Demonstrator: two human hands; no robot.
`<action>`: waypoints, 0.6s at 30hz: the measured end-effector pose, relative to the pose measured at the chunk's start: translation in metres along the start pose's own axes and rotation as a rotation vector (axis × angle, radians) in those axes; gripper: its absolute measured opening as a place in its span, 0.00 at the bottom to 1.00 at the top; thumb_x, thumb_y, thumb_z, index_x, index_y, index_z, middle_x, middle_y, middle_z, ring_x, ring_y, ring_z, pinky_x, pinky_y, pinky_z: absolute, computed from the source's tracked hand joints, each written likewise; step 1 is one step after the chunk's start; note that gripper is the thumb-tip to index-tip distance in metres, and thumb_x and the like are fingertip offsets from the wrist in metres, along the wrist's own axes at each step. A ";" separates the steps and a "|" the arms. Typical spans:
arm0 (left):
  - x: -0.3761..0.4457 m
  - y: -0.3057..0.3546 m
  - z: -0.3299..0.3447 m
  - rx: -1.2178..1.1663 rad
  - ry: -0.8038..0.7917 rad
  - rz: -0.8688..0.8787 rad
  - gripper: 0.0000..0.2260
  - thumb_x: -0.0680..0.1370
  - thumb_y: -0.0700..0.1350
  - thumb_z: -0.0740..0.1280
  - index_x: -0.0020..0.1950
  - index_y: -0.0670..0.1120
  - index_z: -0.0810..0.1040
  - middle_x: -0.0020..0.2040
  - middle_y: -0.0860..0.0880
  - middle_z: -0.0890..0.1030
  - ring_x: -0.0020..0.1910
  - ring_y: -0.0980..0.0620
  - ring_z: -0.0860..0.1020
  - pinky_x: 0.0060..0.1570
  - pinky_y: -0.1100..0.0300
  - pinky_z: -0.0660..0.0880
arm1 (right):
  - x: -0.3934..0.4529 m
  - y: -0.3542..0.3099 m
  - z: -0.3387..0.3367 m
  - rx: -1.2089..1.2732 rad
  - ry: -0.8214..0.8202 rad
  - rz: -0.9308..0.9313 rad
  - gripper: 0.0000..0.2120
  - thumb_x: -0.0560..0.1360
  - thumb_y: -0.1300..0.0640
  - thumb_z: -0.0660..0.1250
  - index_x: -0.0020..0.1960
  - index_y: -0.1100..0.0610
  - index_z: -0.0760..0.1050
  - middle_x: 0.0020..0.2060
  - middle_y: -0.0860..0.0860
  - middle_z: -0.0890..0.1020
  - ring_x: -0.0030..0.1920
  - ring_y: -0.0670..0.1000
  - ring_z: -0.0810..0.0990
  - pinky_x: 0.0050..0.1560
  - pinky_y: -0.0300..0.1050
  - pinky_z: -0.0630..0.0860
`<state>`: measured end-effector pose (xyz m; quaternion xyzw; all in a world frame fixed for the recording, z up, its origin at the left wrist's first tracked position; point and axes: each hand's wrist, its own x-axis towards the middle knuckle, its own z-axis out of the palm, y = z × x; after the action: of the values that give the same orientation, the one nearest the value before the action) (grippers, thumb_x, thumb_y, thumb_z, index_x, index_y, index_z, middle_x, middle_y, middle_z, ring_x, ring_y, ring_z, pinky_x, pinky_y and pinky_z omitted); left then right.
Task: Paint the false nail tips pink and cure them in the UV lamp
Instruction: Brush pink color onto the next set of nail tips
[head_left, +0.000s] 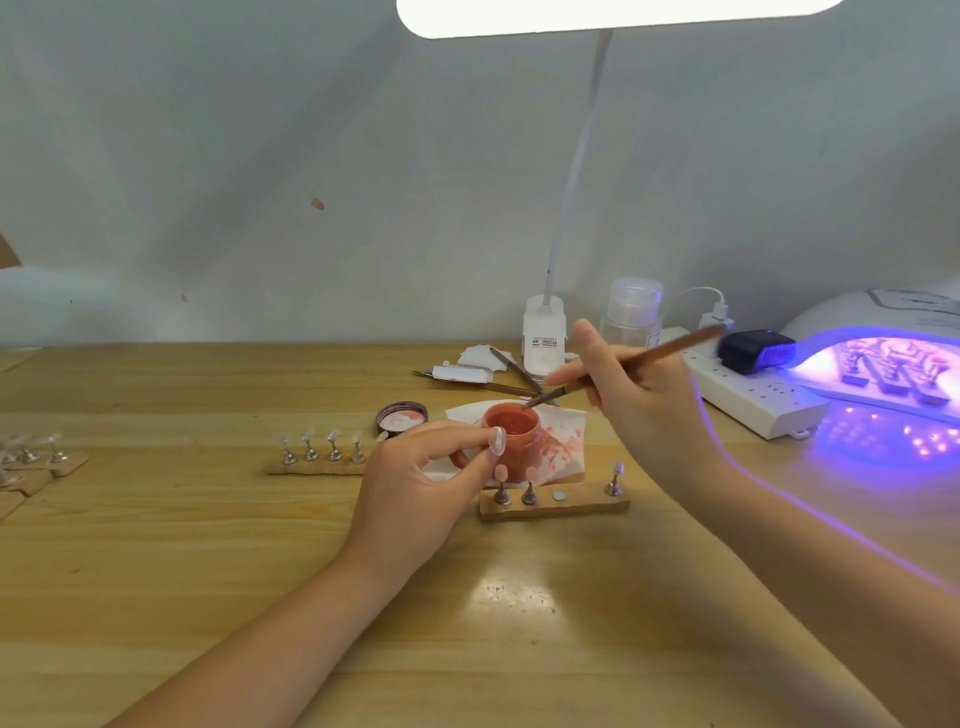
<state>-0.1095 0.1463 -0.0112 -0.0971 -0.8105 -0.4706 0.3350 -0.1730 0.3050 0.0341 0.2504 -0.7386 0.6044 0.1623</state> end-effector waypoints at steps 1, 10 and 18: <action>0.000 0.000 0.000 0.002 0.001 -0.004 0.09 0.70 0.36 0.72 0.43 0.50 0.83 0.39 0.56 0.82 0.40 0.61 0.78 0.43 0.71 0.72 | 0.007 0.001 0.000 -0.060 -0.028 0.008 0.17 0.77 0.50 0.60 0.35 0.55 0.81 0.18 0.40 0.73 0.25 0.37 0.72 0.30 0.26 0.67; 0.002 -0.001 -0.002 -0.016 0.015 -0.010 0.12 0.70 0.36 0.72 0.41 0.54 0.81 0.39 0.55 0.82 0.40 0.57 0.78 0.41 0.71 0.72 | 0.029 0.012 0.021 -0.444 -0.252 0.019 0.17 0.73 0.46 0.67 0.31 0.55 0.71 0.28 0.52 0.79 0.33 0.48 0.78 0.36 0.39 0.72; 0.002 0.001 -0.002 -0.048 0.013 -0.044 0.11 0.69 0.35 0.72 0.40 0.52 0.81 0.39 0.53 0.82 0.39 0.56 0.78 0.40 0.72 0.71 | 0.037 0.007 0.016 -0.326 -0.136 -0.023 0.17 0.74 0.50 0.67 0.30 0.54 0.70 0.23 0.49 0.76 0.26 0.42 0.73 0.30 0.33 0.68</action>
<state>-0.1097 0.1443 -0.0085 -0.0844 -0.7986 -0.4978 0.3275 -0.2065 0.2836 0.0453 0.2695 -0.8332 0.4563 0.1576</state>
